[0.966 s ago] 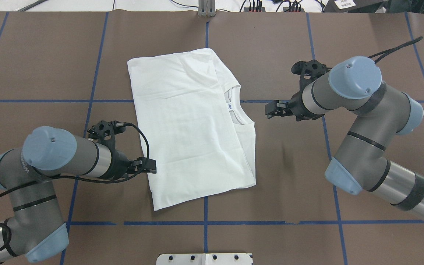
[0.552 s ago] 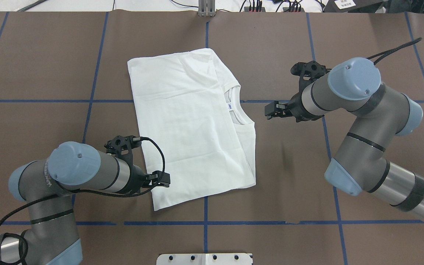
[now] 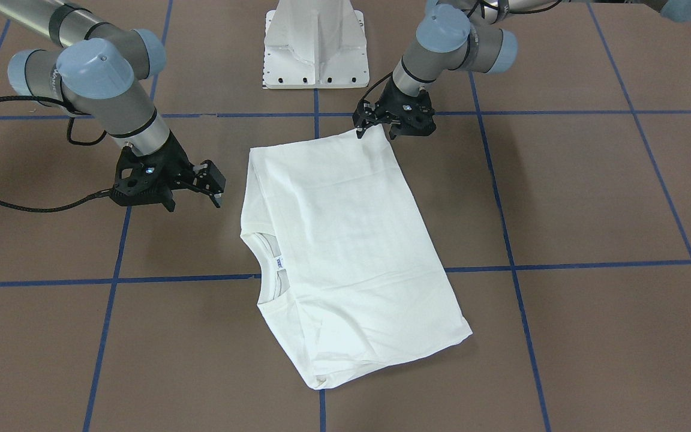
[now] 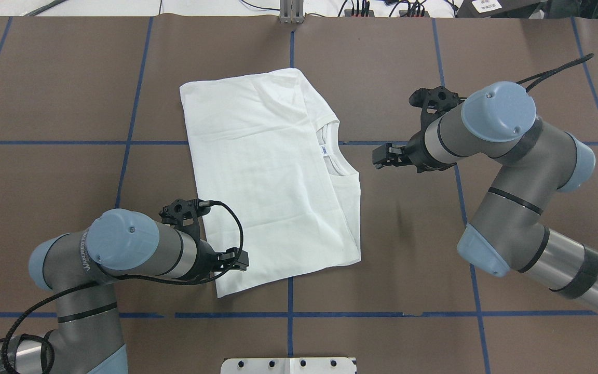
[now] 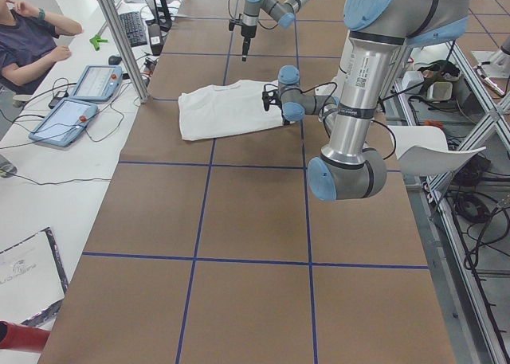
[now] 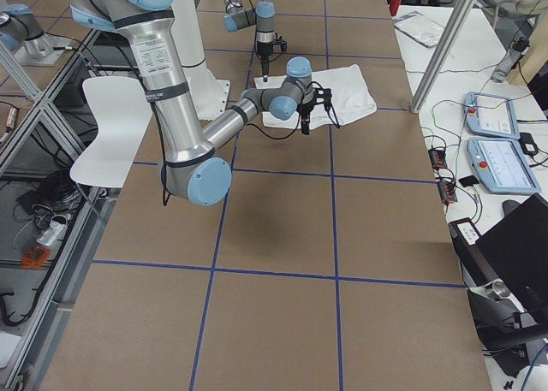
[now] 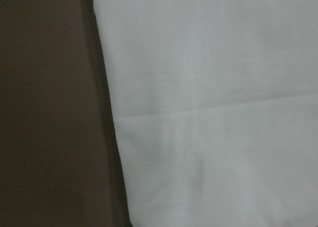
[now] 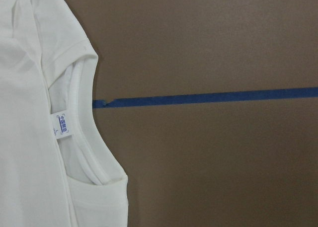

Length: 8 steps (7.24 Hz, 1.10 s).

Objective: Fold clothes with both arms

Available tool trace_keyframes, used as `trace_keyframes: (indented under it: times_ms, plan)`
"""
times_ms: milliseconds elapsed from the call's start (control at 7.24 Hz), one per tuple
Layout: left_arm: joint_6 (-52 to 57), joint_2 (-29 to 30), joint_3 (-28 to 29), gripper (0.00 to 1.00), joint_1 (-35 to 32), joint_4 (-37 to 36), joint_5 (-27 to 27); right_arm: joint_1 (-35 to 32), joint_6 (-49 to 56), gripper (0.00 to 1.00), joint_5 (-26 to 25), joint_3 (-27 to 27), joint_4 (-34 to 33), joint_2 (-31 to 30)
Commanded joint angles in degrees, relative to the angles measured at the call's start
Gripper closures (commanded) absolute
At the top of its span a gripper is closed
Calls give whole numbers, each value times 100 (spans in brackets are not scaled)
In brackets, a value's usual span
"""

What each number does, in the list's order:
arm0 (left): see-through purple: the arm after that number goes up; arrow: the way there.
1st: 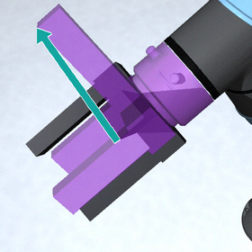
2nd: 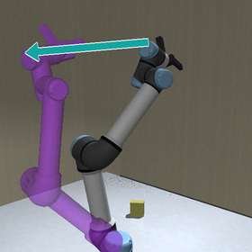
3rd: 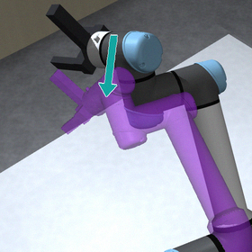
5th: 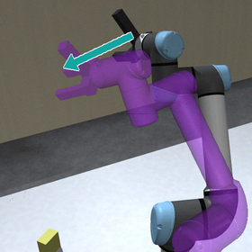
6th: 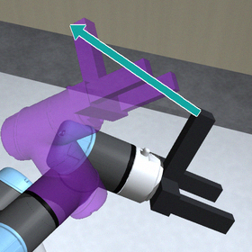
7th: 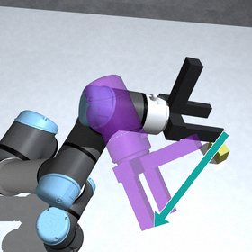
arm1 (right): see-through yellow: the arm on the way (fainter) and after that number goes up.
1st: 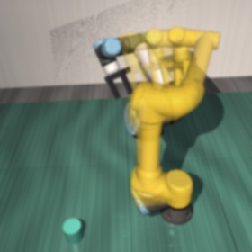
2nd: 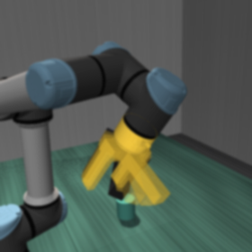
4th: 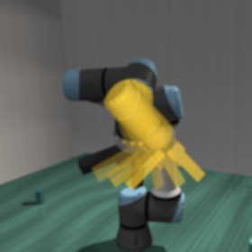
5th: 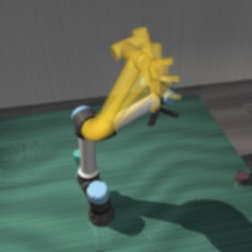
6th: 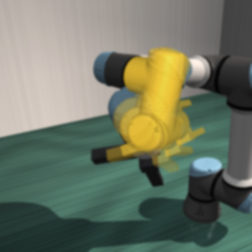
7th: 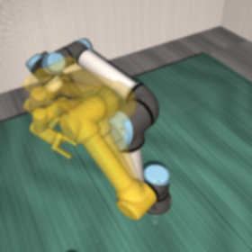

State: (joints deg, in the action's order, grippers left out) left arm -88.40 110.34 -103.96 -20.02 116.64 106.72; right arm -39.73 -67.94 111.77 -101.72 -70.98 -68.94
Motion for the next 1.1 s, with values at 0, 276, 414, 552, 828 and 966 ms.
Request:
trace_keyframes:
  times_ms: [0, 276, 414, 552, 828, 966]
  plan:
    - [-19, 31, 77, 26, 16, -1, 6, 0, 0, 0, 3, 3, -4, 4]
    - [-28, 31, 69, 26, 51, -10, -2, 18, 0, 0, 3, 3, -4, 4]
    - [-28, 22, 78, 26, 51, -36, -2, 18, 0, 0, 3, 3, -4, -5]
    - [-28, 31, 69, 26, 77, -80, -2, 18, 0, 0, 3, 3, -13, -5]
    - [-28, 31, 69, 26, 86, -89, -2, 18, 0, 0, 3, 3, -13, -5]
    - [-28, 22, 69, 26, 121, -89, -2, 18, 0, 0, 3, -6, -4, -5]
